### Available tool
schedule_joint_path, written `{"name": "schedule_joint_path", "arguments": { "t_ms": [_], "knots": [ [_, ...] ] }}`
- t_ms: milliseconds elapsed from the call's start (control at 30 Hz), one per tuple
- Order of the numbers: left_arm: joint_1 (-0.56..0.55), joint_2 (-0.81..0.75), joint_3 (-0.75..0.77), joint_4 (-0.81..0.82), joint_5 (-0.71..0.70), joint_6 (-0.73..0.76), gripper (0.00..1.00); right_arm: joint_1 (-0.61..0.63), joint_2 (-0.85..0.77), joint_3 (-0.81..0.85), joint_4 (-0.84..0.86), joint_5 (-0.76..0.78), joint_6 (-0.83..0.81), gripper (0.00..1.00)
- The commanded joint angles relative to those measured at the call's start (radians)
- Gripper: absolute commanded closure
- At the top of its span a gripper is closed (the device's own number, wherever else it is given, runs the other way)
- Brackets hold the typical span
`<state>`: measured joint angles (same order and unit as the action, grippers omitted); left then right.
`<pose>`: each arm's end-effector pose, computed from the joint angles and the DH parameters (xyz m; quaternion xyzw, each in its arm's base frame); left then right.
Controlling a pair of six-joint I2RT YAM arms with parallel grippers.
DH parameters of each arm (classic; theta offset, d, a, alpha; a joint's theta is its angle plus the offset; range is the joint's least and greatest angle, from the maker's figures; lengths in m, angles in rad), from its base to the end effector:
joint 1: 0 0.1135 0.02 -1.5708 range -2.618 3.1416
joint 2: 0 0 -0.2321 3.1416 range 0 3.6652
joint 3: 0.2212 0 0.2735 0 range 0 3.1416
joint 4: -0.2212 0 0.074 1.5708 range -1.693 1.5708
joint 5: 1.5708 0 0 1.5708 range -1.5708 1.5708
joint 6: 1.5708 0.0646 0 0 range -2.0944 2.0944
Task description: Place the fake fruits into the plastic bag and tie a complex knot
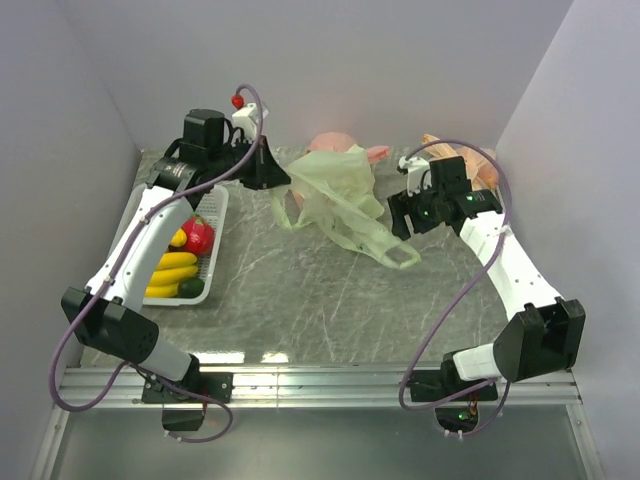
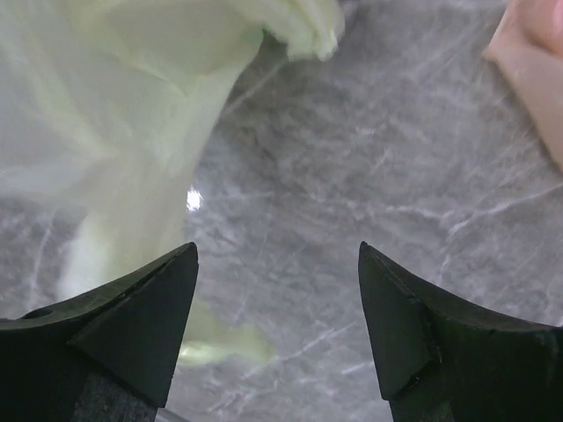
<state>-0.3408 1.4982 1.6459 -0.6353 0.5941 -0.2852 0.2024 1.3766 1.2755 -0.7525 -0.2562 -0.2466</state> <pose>0.3375 -0.1581 0.3839 0.1736 0.8148 -0.3904 0.3918 0.3263 0.0837 0.2711 -0.2505 0.8954 0.1119 0.3506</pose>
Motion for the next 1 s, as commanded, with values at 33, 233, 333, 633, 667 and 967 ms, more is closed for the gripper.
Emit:
{"name": "schedule_joint_path", "arguments": {
  "t_ms": [33, 233, 333, 633, 667, 967],
  "knots": [
    [0.046, -0.027, 0.002, 0.063, -0.002, -0.140, 1.00, -0.069, -0.074, -0.022, -0.022, -0.034, -0.059, 0.20],
    [0.043, -0.024, -0.014, 0.091, 0.009, -0.192, 1.00, -0.136, -0.169, 0.056, 0.065, -0.283, 0.119, 0.18],
    [0.040, -0.021, -0.005, 0.098, -0.004, -0.222, 1.00, -0.126, -0.186, 0.065, 0.113, -0.388, 0.226, 0.06],
    [0.034, 0.005, 0.032, 0.069, -0.103, -0.384, 1.00, 0.163, -0.212, -0.066, 0.206, -0.175, 0.343, 0.02],
    [0.031, 0.004, 0.032, 0.071, -0.108, -0.397, 0.99, 0.185, -0.214, -0.102, 0.226, -0.117, 0.349, 0.02],
    [0.031, 0.005, 0.041, 0.106, -0.093, -0.457, 0.99, 0.330, -0.064, -0.160, 0.272, 0.066, 0.400, 0.01]
  ]
}}
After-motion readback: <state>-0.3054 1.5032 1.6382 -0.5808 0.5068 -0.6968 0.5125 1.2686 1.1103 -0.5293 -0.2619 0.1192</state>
